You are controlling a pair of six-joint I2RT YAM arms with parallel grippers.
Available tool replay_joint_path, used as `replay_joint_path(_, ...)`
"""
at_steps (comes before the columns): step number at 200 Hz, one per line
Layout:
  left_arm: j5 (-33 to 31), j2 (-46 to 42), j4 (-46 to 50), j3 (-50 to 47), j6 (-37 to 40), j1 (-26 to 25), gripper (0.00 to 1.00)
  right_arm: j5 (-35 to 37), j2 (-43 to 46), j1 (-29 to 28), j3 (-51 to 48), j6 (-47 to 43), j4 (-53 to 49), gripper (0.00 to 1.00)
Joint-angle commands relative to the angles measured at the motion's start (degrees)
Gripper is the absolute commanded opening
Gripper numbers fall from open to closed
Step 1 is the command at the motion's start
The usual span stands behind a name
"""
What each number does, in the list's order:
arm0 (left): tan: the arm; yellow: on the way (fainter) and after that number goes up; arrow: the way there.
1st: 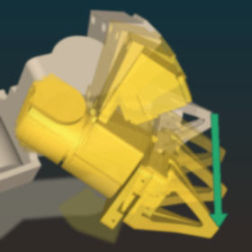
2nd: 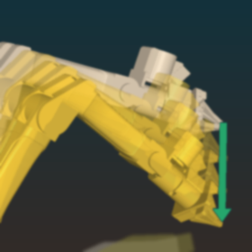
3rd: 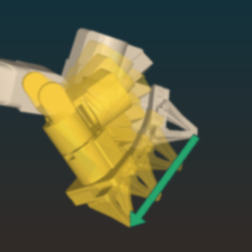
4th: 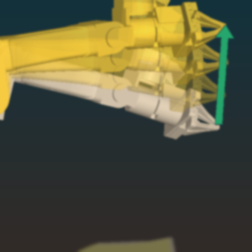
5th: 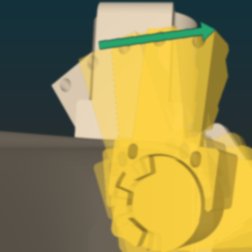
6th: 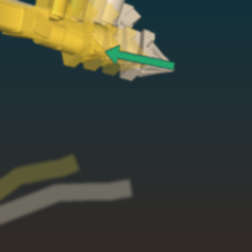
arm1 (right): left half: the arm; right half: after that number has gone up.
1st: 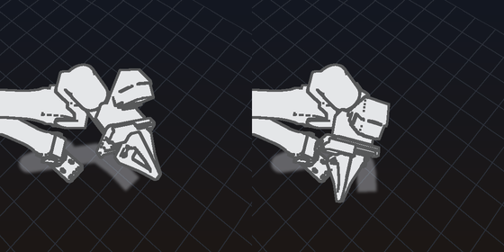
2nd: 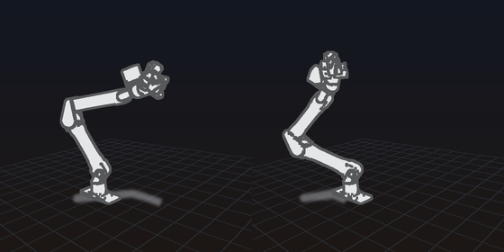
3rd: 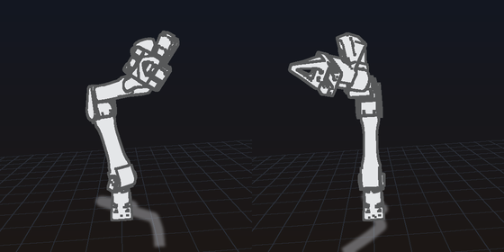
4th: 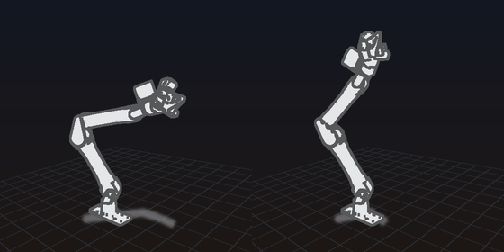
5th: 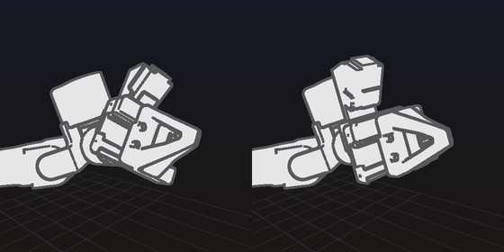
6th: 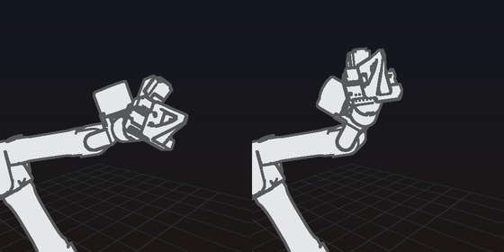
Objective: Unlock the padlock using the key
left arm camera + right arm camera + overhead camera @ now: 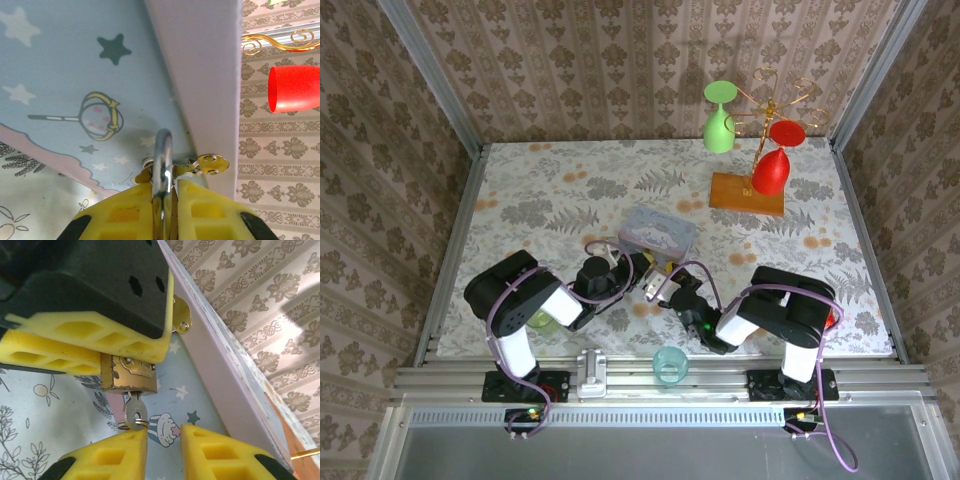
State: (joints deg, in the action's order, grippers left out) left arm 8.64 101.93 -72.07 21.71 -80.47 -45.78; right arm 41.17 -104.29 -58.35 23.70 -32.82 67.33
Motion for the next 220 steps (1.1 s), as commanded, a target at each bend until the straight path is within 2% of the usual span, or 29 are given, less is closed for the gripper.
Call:
replay_joint_path(1, 4.01, -1.55, -2.12, 0.61, -0.83, -2.16, 0.0, 0.38, -0.72, 0.14, 4.03, -2.45, 2.68, 0.24)
replay_joint_path(30, 4.14, -1.39, -2.16, 0.6, -1.33, -2.28, 0.0, 0.93, -1.86, -0.09, 4.26, -5.09, 6.9, 0.19)
replay_joint_path(54, 4.01, -1.47, -2.18, 0.85, -1.79, -2.37, 0.0, -1.38, -0.23, -0.2, 4.0, -5.66, 3.34, 0.2)
replay_joint_path(69, 3.86, -1.54, -2.2, 1.13, -2.29, -2.09, 0.0, 1.16, -2.26, -1.52, 3.41, -9.36, 8.61, 0.18)
replay_joint_path(79, 3.79, -1.49, -2.04, 1.39, -2.12, -1.86, 0.0, 1.18, -2.41, -2.1, 4.2, -10.2, 6.75, 0.19)
replay_joint_path(107, 3.93, -1.55, -2.08, 1.92, -2.64, -0.72, 0.0, 7.61, -5.74, -3.34, 7.67, -13.17, 8.25, 0.23)
replay_joint_path(138, 3.55, -1.93, -2.1, 0.87, -3.18, -0.33, 0.0, 7.25, -4.61, -3.24, 7.49, -8.36, 7.9, 0.23)
replay_joint_path(151, 3.95, -1.8, -2.17, 1.11, -3.45, -0.24, 0.0, 8.65, -6.3, -3.05, 8.9, -9.88, 7.95, 0.19)
replay_joint_path(179, 4.8, -1.91, -2.11, 1.46, -2.92, -0.45, 0.0, 7.88, -7.22, -2.06, 10.05, -10.09, 7.78, 0.03)
replay_joint_path(201, 4.48, -1.87, -2.33, 0.31, -3.5, -0.43, 0.0, 8.29, -5.96, -0.98, 9.3, -7.72, 6.49, 0.0)
replay_joint_path(220, 4.28, -2.4, -2.43, -0.38, -3.6, -0.12, 0.0, 6.32, -3.36, 0.17, 6.79, -1.59, 3.95, 0.0)
